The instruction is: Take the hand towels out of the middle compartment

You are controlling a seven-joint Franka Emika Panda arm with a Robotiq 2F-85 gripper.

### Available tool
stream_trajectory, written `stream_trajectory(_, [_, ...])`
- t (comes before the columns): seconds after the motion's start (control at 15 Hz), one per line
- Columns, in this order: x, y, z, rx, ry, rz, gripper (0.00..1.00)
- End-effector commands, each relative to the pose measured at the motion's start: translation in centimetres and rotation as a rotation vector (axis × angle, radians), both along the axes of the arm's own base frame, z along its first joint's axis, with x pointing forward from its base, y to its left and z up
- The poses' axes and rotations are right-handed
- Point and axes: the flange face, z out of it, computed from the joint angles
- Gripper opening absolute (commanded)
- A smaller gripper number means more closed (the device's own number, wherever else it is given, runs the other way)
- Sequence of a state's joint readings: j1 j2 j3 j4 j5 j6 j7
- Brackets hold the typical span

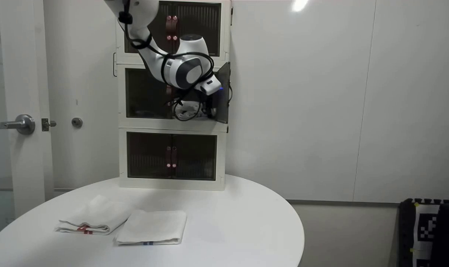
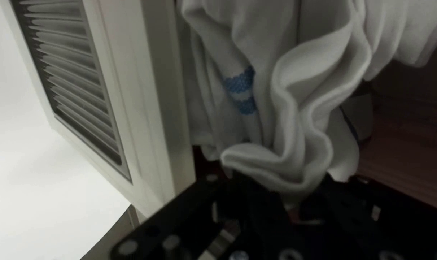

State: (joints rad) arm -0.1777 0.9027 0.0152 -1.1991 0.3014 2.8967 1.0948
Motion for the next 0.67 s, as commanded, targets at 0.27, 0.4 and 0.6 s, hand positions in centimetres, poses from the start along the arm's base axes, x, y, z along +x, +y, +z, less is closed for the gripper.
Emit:
stream_trajectory(0.27, [0.7,1.3,3.5,-0.016,-0.031,0.021,0.1])
stream_trajectory(0.4, [0.4,1.7,5.3,-0.022,-0.037,0.023,0.11])
stream_trajectory(0.6, [-0.1,2.1,6.5,-0.055,-0.006,0.049,0.11])
